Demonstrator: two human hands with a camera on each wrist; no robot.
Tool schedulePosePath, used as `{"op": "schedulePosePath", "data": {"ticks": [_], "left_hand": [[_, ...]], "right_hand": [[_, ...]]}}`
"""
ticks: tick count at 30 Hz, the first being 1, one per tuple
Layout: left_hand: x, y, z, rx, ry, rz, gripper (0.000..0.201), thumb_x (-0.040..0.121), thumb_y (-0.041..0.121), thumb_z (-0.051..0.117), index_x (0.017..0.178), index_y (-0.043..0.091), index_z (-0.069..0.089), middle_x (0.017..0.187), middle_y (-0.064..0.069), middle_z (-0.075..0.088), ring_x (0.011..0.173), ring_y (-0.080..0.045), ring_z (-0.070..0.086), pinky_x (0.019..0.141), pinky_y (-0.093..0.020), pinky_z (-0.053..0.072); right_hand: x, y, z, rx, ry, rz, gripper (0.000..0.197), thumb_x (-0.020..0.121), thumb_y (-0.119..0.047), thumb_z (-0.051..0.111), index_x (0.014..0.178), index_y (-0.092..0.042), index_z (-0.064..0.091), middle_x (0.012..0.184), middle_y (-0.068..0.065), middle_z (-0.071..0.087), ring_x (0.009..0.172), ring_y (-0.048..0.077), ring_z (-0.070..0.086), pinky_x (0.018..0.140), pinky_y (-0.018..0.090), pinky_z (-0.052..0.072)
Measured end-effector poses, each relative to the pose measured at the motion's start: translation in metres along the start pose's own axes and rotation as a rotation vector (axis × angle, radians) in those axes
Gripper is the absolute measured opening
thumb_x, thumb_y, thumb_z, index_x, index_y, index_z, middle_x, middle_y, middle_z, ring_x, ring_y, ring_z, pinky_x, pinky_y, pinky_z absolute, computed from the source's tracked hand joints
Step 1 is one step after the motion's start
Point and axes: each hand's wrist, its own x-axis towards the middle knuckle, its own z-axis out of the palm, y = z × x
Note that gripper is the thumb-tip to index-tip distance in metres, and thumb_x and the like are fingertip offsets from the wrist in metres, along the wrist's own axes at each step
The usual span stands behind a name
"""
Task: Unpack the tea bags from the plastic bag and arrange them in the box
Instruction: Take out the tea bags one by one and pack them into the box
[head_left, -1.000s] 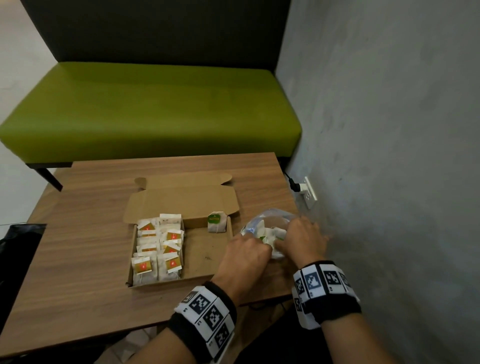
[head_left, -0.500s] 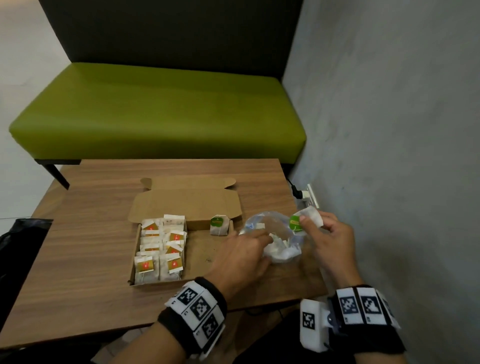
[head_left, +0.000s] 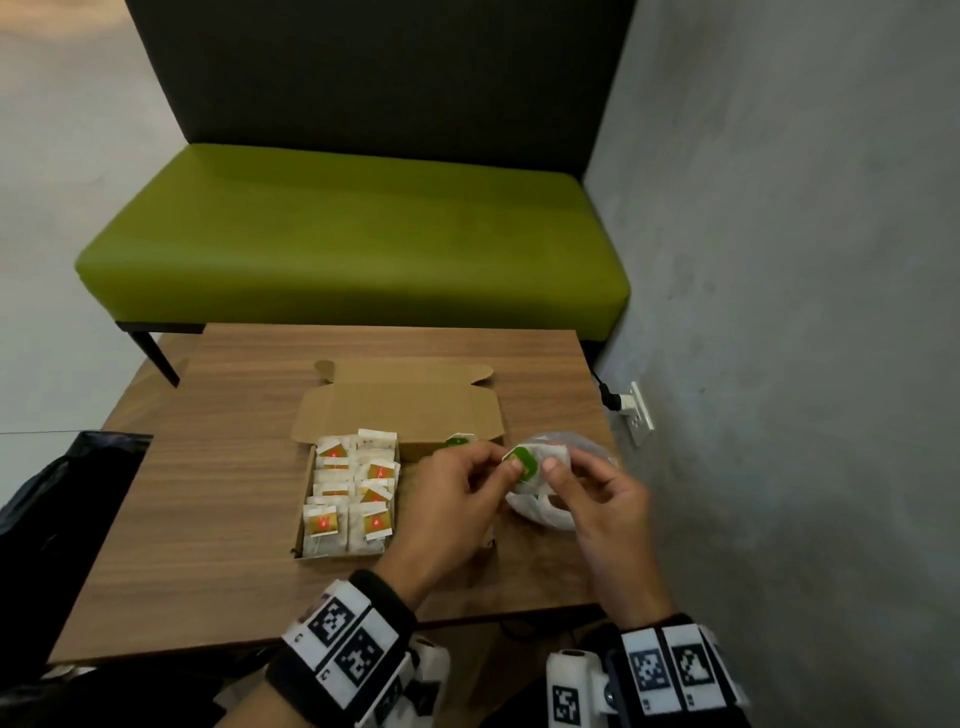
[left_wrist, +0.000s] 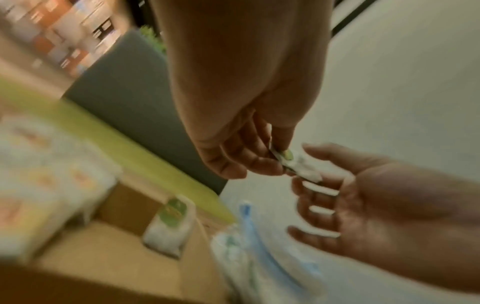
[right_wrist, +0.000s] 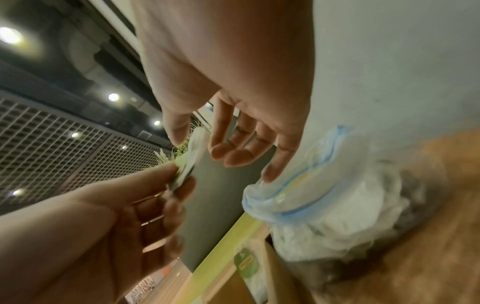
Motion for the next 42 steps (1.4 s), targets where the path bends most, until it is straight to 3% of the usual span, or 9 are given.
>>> {"op": "schedulePosePath", "data": {"ticks": [2, 4, 7, 10, 15, 19, 26, 31, 42], "left_hand": [[0.0, -0.002, -0.013, 0.139, -0.076, 0.05, 0.012, 0.095, 0.031, 0.062, 0.094, 0.026, 0.073, 0.075, 0.01, 0.069, 0.07, -0.006, 0.064, 0.066, -0.032, 0.056], [-0.001, 0.001, -0.025, 0.265, -0.158, 0.129, 0.014, 0.096, 0.03, 0.061, 0.098, 0.025, 0.073, 0.079, 0.013, 0.067, 0.073, -0.003, 0.062, 0.065, -0.022, 0.05], [0.002, 0.004, -0.038, 0.432, -0.227, 0.241, 0.014, 0.095, 0.028, 0.061, 0.103, 0.027, 0.073, 0.081, 0.02, 0.063, 0.075, 0.003, 0.058, 0.064, -0.01, 0.038], [0.005, 0.004, -0.048, 0.475, -0.24, 0.263, 0.014, 0.094, 0.028, 0.064, 0.103, 0.026, 0.074, 0.079, 0.018, 0.062, 0.074, 0.001, 0.056, 0.062, -0.011, 0.036], [-0.003, 0.0, -0.058, 0.319, -0.123, 0.209, 0.018, 0.089, 0.031, 0.07, 0.107, 0.028, 0.069, 0.083, 0.013, 0.067, 0.08, -0.006, 0.061, 0.066, -0.013, 0.044], [-0.014, -0.006, -0.055, 0.114, 0.02, 0.106, 0.012, 0.092, 0.028, 0.067, 0.104, 0.028, 0.07, 0.085, 0.009, 0.07, 0.079, -0.008, 0.065, 0.068, -0.027, 0.053], [-0.028, -0.013, -0.064, 0.254, -0.035, 0.156, 0.011, 0.094, 0.03, 0.064, 0.099, 0.028, 0.073, 0.083, 0.014, 0.068, 0.079, -0.009, 0.062, 0.066, -0.032, 0.052], [-0.033, -0.018, -0.066, 0.078, 0.02, 0.056, 0.012, 0.093, 0.025, 0.066, 0.104, 0.024, 0.072, 0.087, 0.007, 0.072, 0.08, -0.011, 0.066, 0.071, -0.036, 0.056], [-0.037, -0.033, -0.069, 0.189, 0.083, 0.021, 0.008, 0.09, 0.027, 0.069, 0.093, 0.033, 0.073, 0.082, 0.012, 0.068, 0.074, -0.01, 0.059, 0.062, -0.026, 0.051]], "right_hand": [[0.001, -0.004, -0.003, -0.026, -0.026, -0.009, 0.019, 0.086, -0.01, 0.071, 0.105, -0.011, 0.073, 0.096, -0.003, 0.077, 0.086, 0.012, 0.074, 0.067, 0.022, 0.058], [0.002, -0.006, -0.003, -0.103, -0.088, -0.029, 0.02, 0.086, -0.005, 0.071, 0.105, -0.012, 0.073, 0.096, -0.005, 0.077, 0.087, 0.012, 0.074, 0.069, 0.021, 0.058], [-0.001, -0.006, 0.002, -0.235, -0.197, -0.038, 0.02, 0.086, -0.007, 0.073, 0.104, -0.016, 0.074, 0.095, 0.0, 0.076, 0.087, 0.018, 0.073, 0.074, 0.029, 0.061], [-0.006, -0.005, 0.011, -0.235, -0.262, -0.027, 0.018, 0.086, -0.007, 0.073, 0.102, -0.016, 0.074, 0.092, 0.003, 0.077, 0.085, 0.018, 0.073, 0.074, 0.028, 0.06], [-0.012, -0.002, 0.027, -0.158, -0.205, -0.048, 0.012, 0.086, -0.006, 0.072, 0.095, -0.013, 0.075, 0.09, 0.004, 0.077, 0.085, 0.018, 0.074, 0.073, 0.025, 0.059], [-0.016, 0.003, 0.041, -0.006, -0.096, -0.038, 0.011, 0.084, -0.001, 0.072, 0.095, -0.004, 0.074, 0.089, 0.01, 0.077, 0.086, 0.022, 0.074, 0.076, 0.028, 0.06], [-0.016, 0.003, 0.046, -0.166, -0.177, -0.08, 0.013, 0.083, -0.006, 0.076, 0.094, -0.013, 0.076, 0.088, 0.003, 0.076, 0.077, 0.011, 0.069, 0.068, 0.022, 0.056], [-0.014, 0.004, 0.05, -0.107, -0.197, -0.074, 0.012, 0.082, -0.006, 0.075, 0.091, -0.013, 0.076, 0.08, 0.009, 0.074, 0.066, 0.015, 0.065, 0.064, 0.025, 0.056], [-0.01, 0.011, 0.056, -0.317, -0.311, 0.002, 0.011, 0.085, -0.01, 0.074, 0.093, -0.018, 0.077, 0.079, 0.003, 0.074, 0.065, 0.009, 0.064, 0.061, 0.021, 0.054]]}}
